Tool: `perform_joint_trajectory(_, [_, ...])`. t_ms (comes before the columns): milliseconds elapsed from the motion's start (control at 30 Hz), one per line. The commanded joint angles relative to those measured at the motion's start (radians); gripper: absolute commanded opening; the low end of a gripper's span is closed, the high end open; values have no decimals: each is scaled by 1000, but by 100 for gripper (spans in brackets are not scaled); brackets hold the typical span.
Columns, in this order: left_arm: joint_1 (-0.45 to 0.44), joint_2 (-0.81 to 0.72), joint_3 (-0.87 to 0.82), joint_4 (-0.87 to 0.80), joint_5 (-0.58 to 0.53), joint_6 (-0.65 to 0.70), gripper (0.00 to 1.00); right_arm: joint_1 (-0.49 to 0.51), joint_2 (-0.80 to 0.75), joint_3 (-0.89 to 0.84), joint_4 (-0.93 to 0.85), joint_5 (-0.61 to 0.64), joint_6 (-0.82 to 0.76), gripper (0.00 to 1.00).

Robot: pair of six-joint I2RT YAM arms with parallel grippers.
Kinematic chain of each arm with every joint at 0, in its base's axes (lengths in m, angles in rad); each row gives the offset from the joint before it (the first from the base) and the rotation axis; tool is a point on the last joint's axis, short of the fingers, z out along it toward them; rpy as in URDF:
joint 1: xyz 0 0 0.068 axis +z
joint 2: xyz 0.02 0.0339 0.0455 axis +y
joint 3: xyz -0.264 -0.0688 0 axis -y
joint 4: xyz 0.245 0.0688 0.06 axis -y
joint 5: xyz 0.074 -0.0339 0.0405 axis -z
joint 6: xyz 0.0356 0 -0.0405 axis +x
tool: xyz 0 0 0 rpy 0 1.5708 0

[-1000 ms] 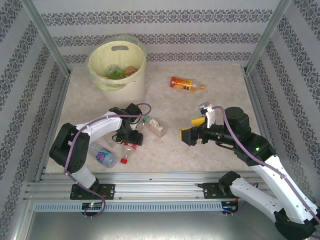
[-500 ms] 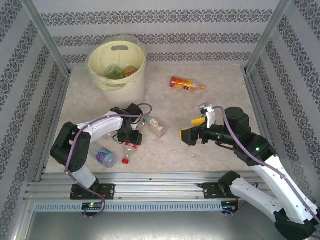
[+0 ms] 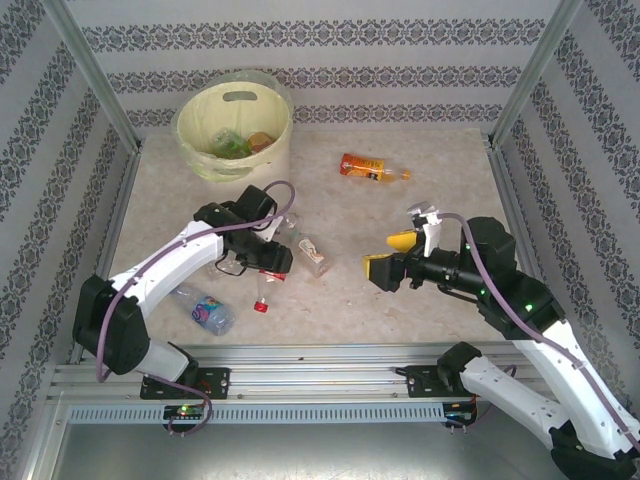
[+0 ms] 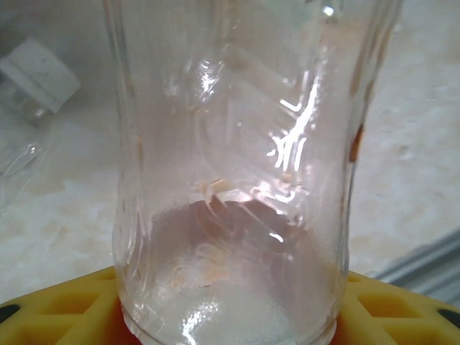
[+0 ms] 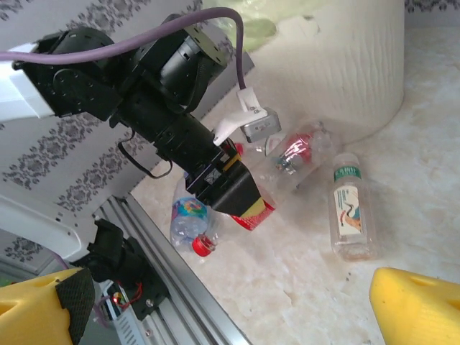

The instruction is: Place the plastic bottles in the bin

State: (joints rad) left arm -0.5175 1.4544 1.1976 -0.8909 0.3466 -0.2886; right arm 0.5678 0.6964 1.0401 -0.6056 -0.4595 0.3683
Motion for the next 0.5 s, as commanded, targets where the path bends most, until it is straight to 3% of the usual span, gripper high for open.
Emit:
perform_joint_trajectory(0, [-13, -33, 62, -42, 105, 37, 59, 10, -26, 44, 50, -6, 29, 98])
perform_joint_trajectory(167, [-13, -23, 173, -42, 152, 33, 58, 10, -74, 66, 70, 95, 32, 98])
perform_joint_trajectory(467, [-6, 50, 431, -31, 126, -1, 59, 10, -124, 119, 108, 243, -4, 98])
